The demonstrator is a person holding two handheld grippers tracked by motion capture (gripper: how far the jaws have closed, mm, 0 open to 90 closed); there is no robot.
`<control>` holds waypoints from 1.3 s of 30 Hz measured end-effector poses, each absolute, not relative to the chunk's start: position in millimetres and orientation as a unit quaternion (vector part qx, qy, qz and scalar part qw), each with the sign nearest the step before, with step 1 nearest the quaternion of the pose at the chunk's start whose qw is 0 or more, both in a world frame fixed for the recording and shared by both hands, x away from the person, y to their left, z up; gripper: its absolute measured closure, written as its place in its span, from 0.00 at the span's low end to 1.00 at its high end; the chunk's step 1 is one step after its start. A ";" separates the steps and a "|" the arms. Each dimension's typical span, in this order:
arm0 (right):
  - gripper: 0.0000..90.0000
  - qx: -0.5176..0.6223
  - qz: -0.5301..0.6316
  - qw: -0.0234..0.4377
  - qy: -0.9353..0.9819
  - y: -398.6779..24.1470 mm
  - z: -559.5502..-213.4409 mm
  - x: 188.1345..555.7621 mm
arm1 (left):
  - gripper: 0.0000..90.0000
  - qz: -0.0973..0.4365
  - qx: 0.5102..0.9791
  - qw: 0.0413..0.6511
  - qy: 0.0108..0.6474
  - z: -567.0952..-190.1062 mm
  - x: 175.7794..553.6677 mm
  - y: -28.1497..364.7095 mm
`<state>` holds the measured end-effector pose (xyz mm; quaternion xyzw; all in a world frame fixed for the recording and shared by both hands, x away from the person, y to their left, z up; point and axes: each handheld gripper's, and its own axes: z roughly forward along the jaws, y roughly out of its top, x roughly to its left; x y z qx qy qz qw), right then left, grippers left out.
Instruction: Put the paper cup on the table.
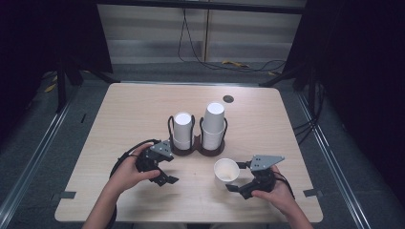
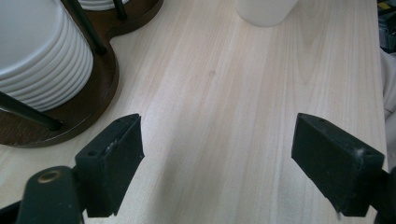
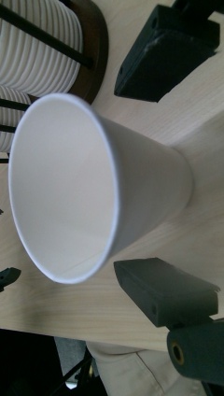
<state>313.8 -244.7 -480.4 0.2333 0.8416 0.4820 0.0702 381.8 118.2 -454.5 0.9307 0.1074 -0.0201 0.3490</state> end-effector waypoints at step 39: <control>0.15 0.282 0.419 0.124 0.854 -302.5 -477.5 300.7 | 0.18 0.006 0.923 0.351 0.155 -457.5 393.1 160.1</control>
